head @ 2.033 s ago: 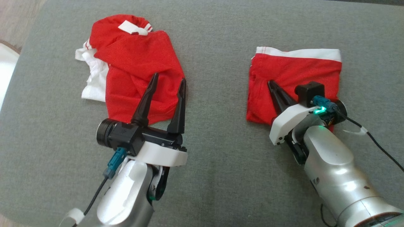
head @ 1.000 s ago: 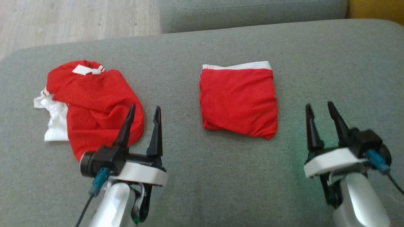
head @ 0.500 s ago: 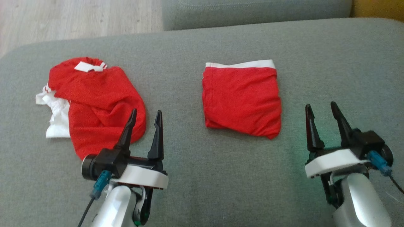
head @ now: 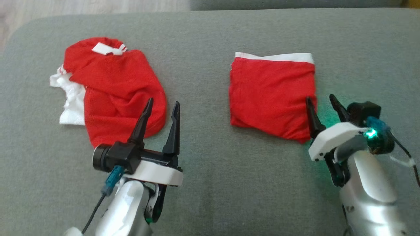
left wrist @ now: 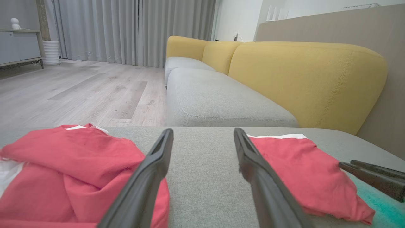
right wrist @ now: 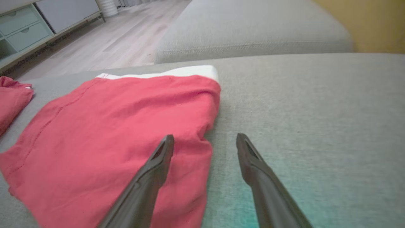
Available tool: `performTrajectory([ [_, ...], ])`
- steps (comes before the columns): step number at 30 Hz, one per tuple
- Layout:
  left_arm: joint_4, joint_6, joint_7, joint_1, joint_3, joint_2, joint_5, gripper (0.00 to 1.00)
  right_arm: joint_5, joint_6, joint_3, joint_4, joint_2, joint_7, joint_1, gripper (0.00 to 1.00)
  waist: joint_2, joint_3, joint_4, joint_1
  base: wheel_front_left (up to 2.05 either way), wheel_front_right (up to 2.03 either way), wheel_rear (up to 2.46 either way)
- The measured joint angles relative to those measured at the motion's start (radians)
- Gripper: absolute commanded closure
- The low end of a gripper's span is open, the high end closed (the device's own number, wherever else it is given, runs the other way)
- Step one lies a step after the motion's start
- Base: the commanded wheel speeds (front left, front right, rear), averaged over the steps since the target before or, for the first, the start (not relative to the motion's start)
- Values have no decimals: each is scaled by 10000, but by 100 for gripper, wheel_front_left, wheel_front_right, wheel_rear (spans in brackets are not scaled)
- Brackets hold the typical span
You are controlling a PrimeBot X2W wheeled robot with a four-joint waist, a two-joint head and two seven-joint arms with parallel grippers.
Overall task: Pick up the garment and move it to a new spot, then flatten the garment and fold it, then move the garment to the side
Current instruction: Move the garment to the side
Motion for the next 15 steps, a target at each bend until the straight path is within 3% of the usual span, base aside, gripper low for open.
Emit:
performTrajectory([
  [6,180,4,0,-212,-261,-2,-10,0,1340,0,159,1601,-8,481,-995,0,0,257,374,0,0,0,0],
  [14,205,29,0,-456,-522,-2,-113,0,1473,0,675,3010,-104,309,-2258,0,0,639,697,-1,0,0,0],
  [15,205,29,0,-481,-556,-2,-113,0,1509,0,763,3168,-127,272,-2359,57,0,667,723,-1,0,0,0],
])
